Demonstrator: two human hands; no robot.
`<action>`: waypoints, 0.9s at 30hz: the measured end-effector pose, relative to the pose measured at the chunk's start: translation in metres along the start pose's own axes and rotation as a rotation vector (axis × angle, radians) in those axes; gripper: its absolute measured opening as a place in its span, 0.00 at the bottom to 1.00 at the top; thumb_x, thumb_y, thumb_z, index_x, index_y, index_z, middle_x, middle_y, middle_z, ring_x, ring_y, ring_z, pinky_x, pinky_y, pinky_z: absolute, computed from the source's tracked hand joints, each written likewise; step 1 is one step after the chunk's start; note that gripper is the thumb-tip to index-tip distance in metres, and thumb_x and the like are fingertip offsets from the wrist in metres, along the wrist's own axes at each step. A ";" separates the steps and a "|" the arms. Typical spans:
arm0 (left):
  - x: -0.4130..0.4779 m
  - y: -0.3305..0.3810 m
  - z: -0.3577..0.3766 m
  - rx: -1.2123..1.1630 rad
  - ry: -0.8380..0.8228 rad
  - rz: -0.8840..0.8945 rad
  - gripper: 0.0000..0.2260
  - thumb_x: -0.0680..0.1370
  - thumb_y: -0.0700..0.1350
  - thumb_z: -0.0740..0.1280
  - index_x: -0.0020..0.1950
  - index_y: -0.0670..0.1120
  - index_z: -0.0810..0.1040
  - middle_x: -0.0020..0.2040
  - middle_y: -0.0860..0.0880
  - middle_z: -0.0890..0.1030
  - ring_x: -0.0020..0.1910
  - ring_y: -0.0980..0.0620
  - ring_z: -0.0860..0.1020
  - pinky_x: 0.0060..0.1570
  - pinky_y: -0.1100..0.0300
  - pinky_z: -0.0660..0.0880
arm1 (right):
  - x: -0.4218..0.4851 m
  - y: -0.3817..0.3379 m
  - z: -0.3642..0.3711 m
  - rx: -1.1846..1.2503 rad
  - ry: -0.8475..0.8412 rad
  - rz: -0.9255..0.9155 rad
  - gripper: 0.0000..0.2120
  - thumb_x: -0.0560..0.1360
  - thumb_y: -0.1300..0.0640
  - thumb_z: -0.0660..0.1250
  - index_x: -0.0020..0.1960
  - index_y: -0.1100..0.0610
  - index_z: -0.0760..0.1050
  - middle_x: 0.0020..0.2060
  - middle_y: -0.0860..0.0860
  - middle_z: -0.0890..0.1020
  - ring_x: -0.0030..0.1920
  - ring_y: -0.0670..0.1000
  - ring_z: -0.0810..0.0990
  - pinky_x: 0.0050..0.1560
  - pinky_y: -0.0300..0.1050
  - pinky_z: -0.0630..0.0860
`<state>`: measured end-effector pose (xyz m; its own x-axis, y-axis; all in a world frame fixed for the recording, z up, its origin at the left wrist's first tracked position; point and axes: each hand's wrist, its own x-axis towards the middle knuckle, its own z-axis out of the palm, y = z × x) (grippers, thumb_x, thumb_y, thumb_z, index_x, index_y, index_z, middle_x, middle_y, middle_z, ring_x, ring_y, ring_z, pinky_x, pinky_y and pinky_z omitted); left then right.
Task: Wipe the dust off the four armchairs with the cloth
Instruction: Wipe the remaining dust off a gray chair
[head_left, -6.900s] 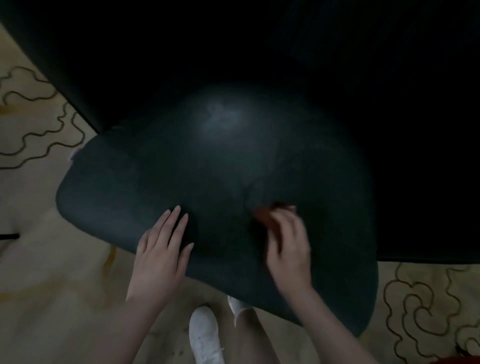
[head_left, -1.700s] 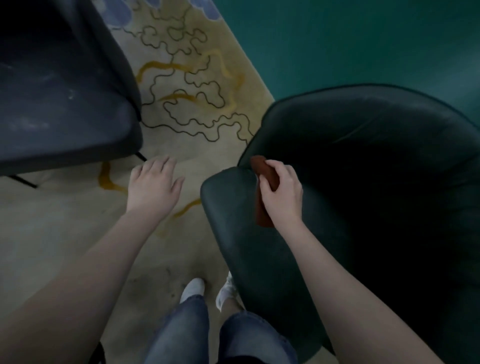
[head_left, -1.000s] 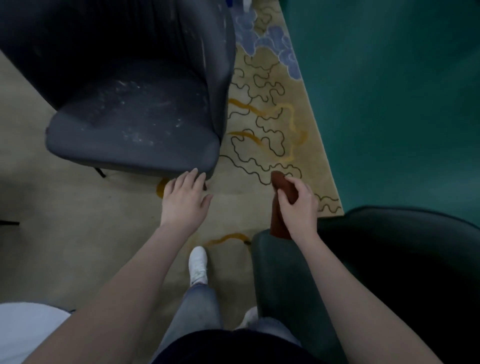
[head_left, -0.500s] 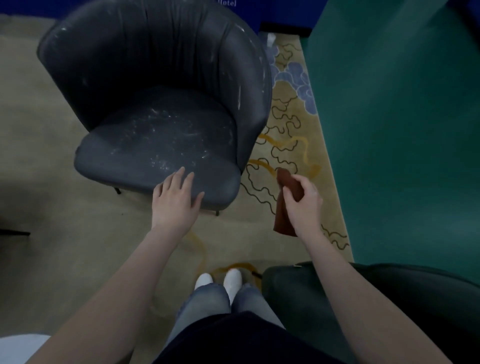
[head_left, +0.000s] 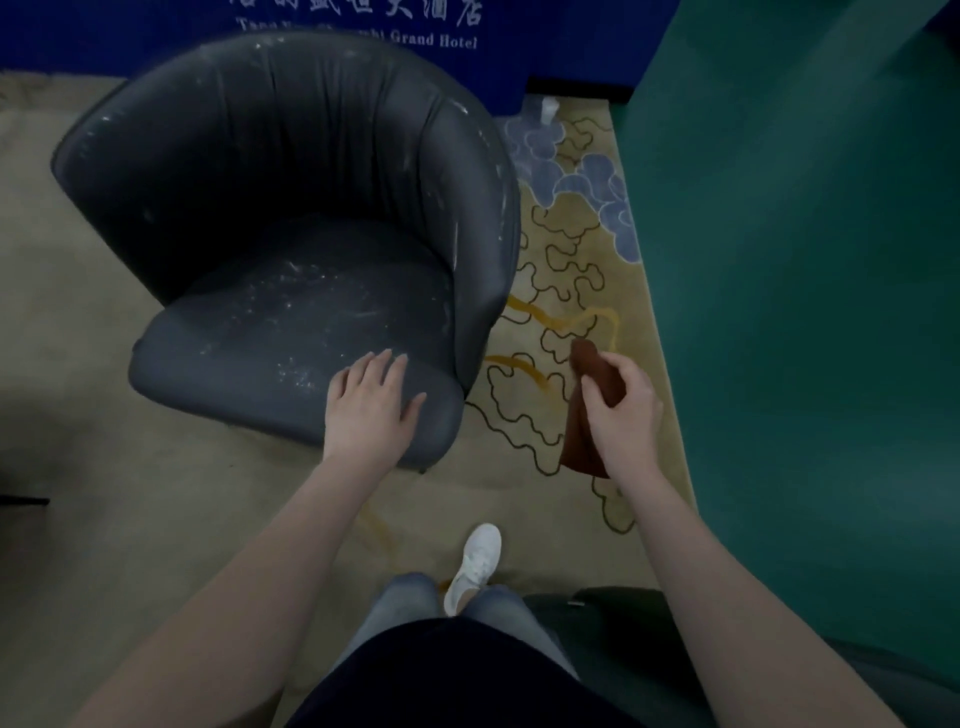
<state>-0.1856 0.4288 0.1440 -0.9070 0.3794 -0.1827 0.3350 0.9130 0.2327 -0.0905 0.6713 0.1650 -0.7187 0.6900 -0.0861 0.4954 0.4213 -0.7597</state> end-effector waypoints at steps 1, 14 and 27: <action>0.011 0.013 0.001 0.009 -0.007 0.009 0.26 0.82 0.55 0.59 0.77 0.45 0.64 0.77 0.46 0.66 0.76 0.46 0.62 0.73 0.49 0.56 | 0.012 0.004 -0.007 0.006 0.002 0.008 0.13 0.77 0.57 0.67 0.62 0.52 0.76 0.57 0.50 0.79 0.58 0.51 0.75 0.63 0.50 0.72; 0.100 0.085 -0.002 -0.024 0.038 -0.019 0.25 0.83 0.55 0.58 0.77 0.45 0.63 0.77 0.46 0.66 0.76 0.46 0.61 0.73 0.49 0.56 | 0.117 0.006 -0.025 0.020 -0.079 -0.061 0.14 0.77 0.58 0.67 0.63 0.53 0.76 0.57 0.49 0.78 0.56 0.47 0.74 0.58 0.39 0.67; 0.215 0.079 -0.004 -0.140 0.049 -0.184 0.25 0.83 0.54 0.59 0.77 0.45 0.64 0.76 0.46 0.67 0.76 0.46 0.61 0.74 0.50 0.55 | 0.268 -0.061 0.027 -0.134 -0.272 -0.266 0.14 0.77 0.58 0.67 0.62 0.54 0.76 0.57 0.51 0.78 0.57 0.51 0.76 0.58 0.43 0.70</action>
<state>-0.3554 0.5817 0.1266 -0.9620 0.1976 -0.1884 0.1275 0.9353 0.3302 -0.3267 0.8142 0.1711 -0.9245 0.3731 -0.0783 0.3206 0.6497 -0.6892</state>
